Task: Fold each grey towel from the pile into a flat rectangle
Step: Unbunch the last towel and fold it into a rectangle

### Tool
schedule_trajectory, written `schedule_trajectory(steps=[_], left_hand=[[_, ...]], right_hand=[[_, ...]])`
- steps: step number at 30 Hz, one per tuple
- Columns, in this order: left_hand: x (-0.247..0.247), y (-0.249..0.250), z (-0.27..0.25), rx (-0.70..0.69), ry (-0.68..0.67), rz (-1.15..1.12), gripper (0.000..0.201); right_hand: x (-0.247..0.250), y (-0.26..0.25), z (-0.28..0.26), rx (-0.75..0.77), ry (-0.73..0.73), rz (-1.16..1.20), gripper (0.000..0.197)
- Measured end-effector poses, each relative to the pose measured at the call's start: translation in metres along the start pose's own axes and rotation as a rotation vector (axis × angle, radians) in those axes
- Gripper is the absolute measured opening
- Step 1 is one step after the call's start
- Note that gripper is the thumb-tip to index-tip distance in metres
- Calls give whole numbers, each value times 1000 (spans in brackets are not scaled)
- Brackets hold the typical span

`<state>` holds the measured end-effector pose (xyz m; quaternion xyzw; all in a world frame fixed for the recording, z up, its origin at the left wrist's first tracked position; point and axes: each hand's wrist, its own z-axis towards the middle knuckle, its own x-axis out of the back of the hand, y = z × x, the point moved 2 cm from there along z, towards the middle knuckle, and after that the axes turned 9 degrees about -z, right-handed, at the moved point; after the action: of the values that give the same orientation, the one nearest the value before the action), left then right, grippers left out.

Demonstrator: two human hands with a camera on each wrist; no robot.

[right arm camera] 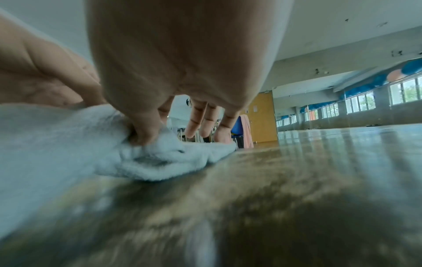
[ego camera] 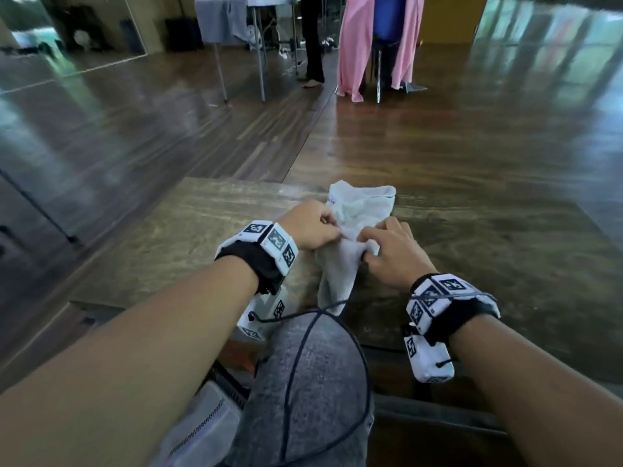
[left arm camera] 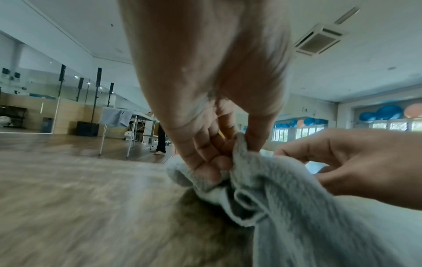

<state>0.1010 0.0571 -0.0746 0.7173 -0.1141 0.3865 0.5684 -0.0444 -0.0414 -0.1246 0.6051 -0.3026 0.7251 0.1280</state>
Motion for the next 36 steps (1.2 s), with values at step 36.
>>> schedule_trajectory(steps=[36], left_hand=[[-116, 116, 25, -91, -276, -349, 55]], right_hand=[[64, 149, -99, -419, 349, 698, 21]])
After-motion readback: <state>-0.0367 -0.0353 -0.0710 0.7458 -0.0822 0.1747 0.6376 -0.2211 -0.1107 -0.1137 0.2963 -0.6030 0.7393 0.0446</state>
